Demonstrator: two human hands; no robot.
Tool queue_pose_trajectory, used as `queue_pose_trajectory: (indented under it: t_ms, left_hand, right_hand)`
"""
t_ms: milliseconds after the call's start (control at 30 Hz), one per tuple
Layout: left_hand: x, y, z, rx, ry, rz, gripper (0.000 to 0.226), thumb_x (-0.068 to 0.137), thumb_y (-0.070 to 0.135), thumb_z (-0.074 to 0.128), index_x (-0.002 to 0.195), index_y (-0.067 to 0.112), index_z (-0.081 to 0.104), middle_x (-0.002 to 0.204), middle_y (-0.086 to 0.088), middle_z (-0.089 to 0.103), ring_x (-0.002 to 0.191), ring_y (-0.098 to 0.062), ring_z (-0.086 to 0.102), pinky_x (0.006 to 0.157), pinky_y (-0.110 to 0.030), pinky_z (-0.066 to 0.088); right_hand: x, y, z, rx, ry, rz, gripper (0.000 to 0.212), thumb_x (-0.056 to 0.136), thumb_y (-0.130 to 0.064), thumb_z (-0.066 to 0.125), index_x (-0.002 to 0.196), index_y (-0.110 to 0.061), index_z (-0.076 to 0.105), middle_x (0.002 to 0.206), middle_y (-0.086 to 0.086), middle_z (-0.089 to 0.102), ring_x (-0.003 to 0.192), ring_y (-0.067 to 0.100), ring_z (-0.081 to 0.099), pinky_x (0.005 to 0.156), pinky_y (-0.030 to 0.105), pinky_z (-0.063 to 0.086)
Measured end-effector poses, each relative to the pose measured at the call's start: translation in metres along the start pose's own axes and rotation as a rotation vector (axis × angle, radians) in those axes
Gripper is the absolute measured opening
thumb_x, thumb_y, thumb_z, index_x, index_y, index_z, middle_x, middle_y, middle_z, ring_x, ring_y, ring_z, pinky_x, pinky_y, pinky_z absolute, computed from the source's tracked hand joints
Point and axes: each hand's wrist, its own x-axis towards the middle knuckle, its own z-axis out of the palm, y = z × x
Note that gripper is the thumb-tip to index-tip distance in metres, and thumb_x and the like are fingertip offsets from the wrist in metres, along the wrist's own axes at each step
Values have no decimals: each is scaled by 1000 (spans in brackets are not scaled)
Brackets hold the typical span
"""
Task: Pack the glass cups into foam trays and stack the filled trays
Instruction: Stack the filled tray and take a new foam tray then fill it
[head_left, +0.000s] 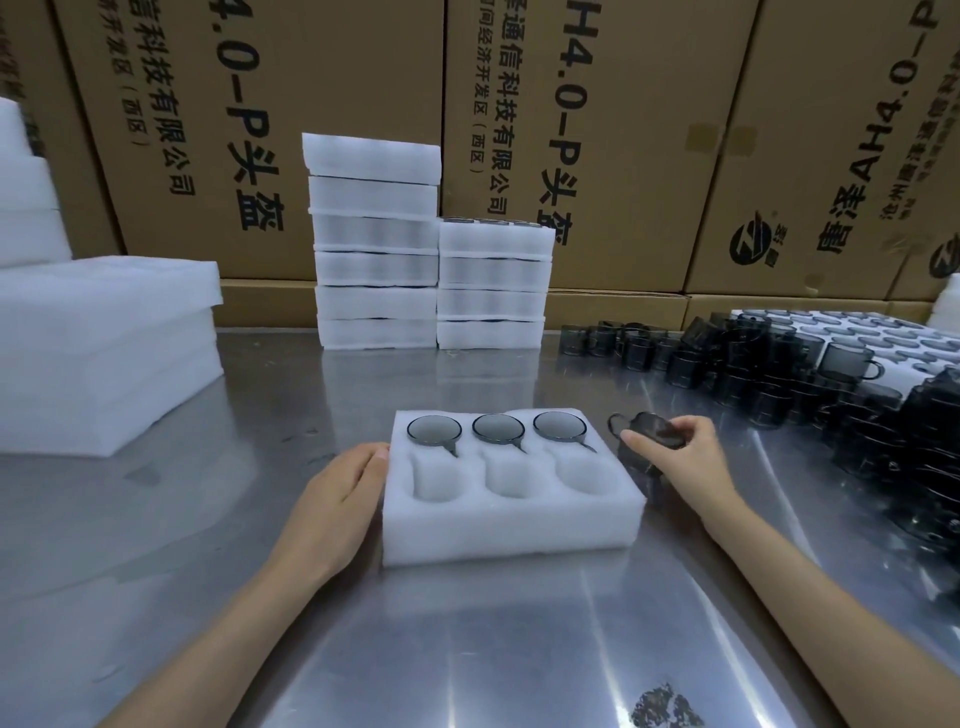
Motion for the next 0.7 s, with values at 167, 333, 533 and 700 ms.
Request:
queue_pose_trajectory:
  t_ms: [167,333,533,700]
  left_hand:
    - [1,0,0,22,-2,-12,27,100,36,36,99,32,63,102,18,64,100,-3,56,86,-30,43]
    - [2,-1,-1,19,-4,1,26,100,35,37,99,33,63,103,17,64,100,-1,56,83,-26,41]
    - [1,0,-2,25,2,23,25,100,34,39,98,32,64,100,15,65,97,0,57,85,-28,44]
    - [-1,3,-3,30,13,50,29,99,29,40,76,34,56,70,18,57,69,4,51,65,-27,38]
  right_hand:
    - [-13,-27,-3,63,131,-133,42,74,-37,78,103,-20,54,106,1,55,97,17,55,82,32,45]
    - [-60,-87,18,88,88,-416,28,70,-43,71,86,-27,55,86,-10,56,76,1,52,68,17,42]
    - [-117,-128,82,-92,-188,-595,44,79,-50,64,122,-43,57,91,-11,51,85,9,55,74,28,48]
    - [-136,-129,115,-403,-225,-658,51,82,-59,56,131,-49,48,94,-10,41,95,11,44,72,28,44]
